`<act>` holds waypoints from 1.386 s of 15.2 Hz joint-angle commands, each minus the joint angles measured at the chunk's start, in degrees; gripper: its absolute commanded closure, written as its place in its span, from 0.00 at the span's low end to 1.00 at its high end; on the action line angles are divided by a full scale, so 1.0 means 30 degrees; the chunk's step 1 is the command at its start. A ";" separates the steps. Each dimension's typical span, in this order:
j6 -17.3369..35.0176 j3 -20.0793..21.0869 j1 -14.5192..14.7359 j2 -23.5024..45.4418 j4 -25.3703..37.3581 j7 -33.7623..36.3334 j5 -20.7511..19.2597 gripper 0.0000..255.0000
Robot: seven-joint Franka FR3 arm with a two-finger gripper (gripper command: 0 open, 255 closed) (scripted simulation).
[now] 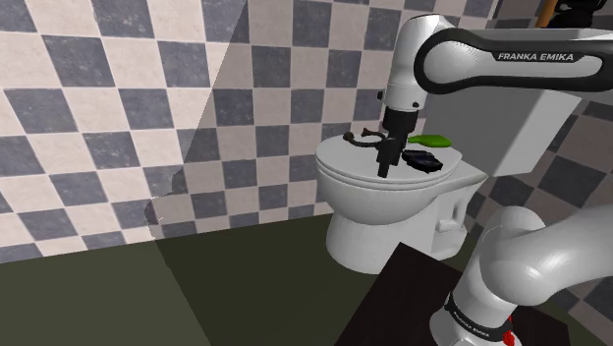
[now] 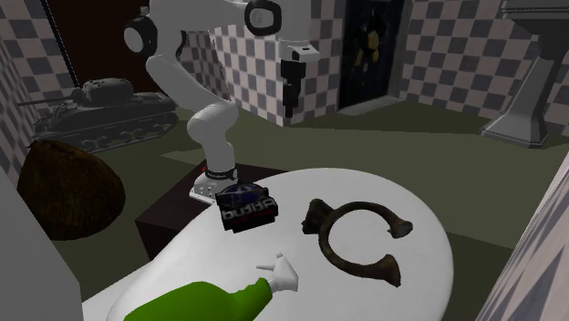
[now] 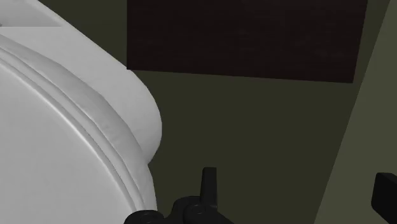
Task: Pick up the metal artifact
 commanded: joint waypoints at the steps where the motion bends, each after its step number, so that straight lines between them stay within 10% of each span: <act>1: 0.0000 0.0000 0.0000 0.0000 0.0000 0.0000 0.0000 0.00; 21: 0.4374 -0.5830 -0.1129 1.2127 0.8465 -0.7536 -0.1209 0.00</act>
